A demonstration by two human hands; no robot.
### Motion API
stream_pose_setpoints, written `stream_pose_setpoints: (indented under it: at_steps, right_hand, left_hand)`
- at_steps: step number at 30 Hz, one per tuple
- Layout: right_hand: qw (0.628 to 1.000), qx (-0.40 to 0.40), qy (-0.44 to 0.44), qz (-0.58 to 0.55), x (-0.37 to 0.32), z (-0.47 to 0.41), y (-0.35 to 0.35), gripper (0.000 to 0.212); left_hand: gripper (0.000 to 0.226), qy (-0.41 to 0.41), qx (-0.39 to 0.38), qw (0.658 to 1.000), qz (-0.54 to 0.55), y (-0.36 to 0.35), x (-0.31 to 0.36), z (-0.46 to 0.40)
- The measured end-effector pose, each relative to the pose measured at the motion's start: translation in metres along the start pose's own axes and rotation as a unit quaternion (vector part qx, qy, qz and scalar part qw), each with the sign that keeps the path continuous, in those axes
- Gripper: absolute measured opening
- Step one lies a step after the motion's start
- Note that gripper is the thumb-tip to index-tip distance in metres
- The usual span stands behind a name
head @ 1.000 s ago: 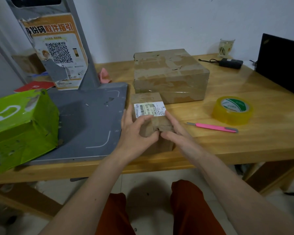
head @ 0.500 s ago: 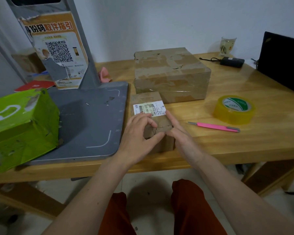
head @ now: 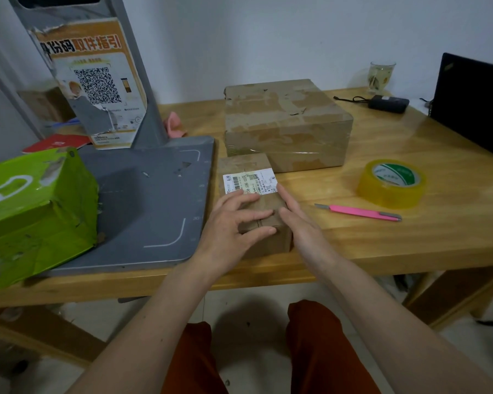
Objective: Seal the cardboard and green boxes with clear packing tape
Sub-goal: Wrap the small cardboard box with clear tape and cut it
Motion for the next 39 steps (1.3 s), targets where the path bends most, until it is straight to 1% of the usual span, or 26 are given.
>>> stream_pose_setpoints:
  at_steps: [2, 5, 9, 13, 16, 18, 20, 27, 29, 33, 35, 39]
  right_hand:
    - [1.0, 0.008, 0.003, 0.012, -0.003, 0.001, -0.001, 0.047]
    - [0.999, 0.025, 0.007, 0.019, -0.005, 0.002, -0.003, 0.048]
    - [0.998, 0.05, 0.01, 0.02, -0.006, 0.002, -0.006, 0.047]
    - [0.996, 0.086, 0.01, 0.005, -0.006, 0.0, -0.006, 0.044]
    - [0.995, 0.1, 0.006, -0.01, -0.004, 0.001, -0.004, 0.038]
    - [0.995, 0.095, -0.004, -0.036, -0.003, 0.0, -0.003, 0.036]
    - [0.996, 0.074, -0.003, -0.043, -0.003, 0.001, -0.005, 0.037]
    - [0.998, 0.057, 0.008, 0.003, -0.002, 0.0, -0.01, 0.05]
    - [0.998, 0.059, 0.007, 0.011, -0.004, 0.0, -0.011, 0.053]
    - [0.998, 0.063, 0.003, 0.017, -0.004, -0.002, -0.012, 0.06]
    - [0.998, 0.061, -0.004, 0.008, -0.004, -0.002, -0.012, 0.06]
    - [0.997, 0.068, -0.021, -0.043, 0.0, -0.001, -0.009, 0.052]
  left_hand:
    - [0.039, -0.002, 0.005, 1.0, -0.006, -0.001, 0.001, 0.001]
    - [0.053, 0.005, 0.014, 1.0, -0.009, -0.002, 0.003, 0.003]
    - [0.034, 0.01, 0.039, 0.999, -0.001, -0.003, 0.0, 0.002]
    - [0.029, 0.027, 0.033, 0.999, 0.025, -0.002, 0.001, -0.002]
    - [0.032, 0.025, 0.023, 0.999, 0.043, 0.0, 0.0, 0.0]
    - [0.038, 0.016, 0.011, 0.999, 0.028, 0.002, -0.004, 0.002]
    - [0.038, 0.004, 0.01, 1.0, 0.021, 0.003, -0.007, 0.003]
    - [0.03, -0.005, 0.027, 0.999, 0.041, 0.0, -0.008, 0.003]
    - [0.033, 0.003, 0.026, 0.999, 0.035, -0.001, -0.009, 0.003]
    - [0.048, 0.032, 0.002, 0.999, 0.028, -0.002, -0.011, 0.003]
    - [0.048, 0.039, -0.013, 0.999, 0.036, 0.0, -0.011, 0.003]
    - [0.037, 0.028, -0.047, 0.996, 0.068, 0.01, -0.012, 0.002]
Point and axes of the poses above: each hand's wrist, its own z-axis away from the middle knuckle, its own y-axis out of the back of the hand, x = y × z, the point moved 4 cm from there along -z, towards the middle knuckle, and after that the axes turned 6 degrees about y, right-handed, at the moved point
